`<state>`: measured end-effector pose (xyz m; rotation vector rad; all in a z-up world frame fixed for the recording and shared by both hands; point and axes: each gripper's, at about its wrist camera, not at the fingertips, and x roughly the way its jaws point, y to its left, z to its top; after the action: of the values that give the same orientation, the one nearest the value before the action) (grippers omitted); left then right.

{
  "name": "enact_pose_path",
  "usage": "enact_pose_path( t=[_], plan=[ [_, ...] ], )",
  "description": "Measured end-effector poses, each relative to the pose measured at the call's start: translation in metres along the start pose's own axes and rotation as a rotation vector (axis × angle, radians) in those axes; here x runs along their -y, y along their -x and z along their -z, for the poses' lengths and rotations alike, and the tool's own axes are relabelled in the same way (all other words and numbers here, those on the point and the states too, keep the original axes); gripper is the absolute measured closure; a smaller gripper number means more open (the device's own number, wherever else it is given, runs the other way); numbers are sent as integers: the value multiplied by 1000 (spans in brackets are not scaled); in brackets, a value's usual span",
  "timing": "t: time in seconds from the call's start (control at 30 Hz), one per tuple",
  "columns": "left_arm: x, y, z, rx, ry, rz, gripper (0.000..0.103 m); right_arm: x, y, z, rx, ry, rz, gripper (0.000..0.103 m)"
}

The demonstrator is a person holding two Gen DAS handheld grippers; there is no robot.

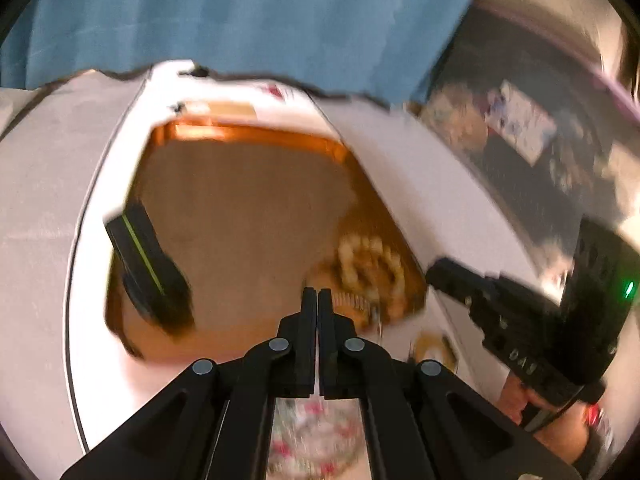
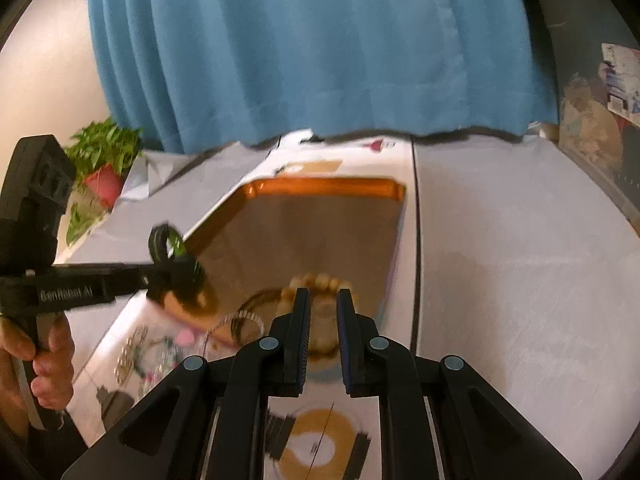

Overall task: Organize jewelry
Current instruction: 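Lift both bracelets and carry them over the tray with both tools, then open both tools to release the bracelets into the tray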

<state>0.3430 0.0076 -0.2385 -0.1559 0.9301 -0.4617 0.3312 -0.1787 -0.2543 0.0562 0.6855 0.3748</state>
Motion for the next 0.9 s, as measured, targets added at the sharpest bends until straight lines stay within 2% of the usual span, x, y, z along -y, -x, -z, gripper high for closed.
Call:
enact_pose_path(
  t=[0.07,0.1,0.13,0.2,0.3,0.37,0.47,0.5,0.6,0.67,0.73,0.83,0.87,0.9],
  plan=[
    [9,1,10,-23,-32,-9,89,-4,2,7,-30,2,-29,88],
    [12,3,14,-29,-35,1,77,-6,3,10,-43,-6,-54,88],
    [12,1,17,-43,-32,13,73,-7,5,13,-52,-13,-81,88],
    [9,-4,19,-69,-22,27,73,-13,8,17,-71,-9,-129,88],
    [4,-12,20,-108,15,53,77,-18,6,20,-84,21,-113,88],
    [8,-20,21,-134,5,36,80,-16,5,22,-91,12,-111,88],
    [16,-28,24,-140,-53,-40,98,-9,2,23,-107,-17,-109,88],
    [17,-28,24,-140,-57,-39,102,-6,0,24,-114,-22,-104,88],
    [16,-15,17,-72,-18,30,102,-1,-1,25,-119,-44,-100,88],
    [20,11,4,47,-22,43,102,1,2,25,-110,-56,-109,88],
    [21,30,-7,137,-31,29,102,1,5,25,-98,-58,-107,88],
    [9,30,-17,198,12,-52,100,1,6,25,-93,-60,-108,88],
    [2,19,-19,183,23,-126,96,0,5,25,-96,-57,-106,88],
    [-2,6,-19,129,15,-178,66,-1,4,26,-100,-52,-102,88]
  ],
)
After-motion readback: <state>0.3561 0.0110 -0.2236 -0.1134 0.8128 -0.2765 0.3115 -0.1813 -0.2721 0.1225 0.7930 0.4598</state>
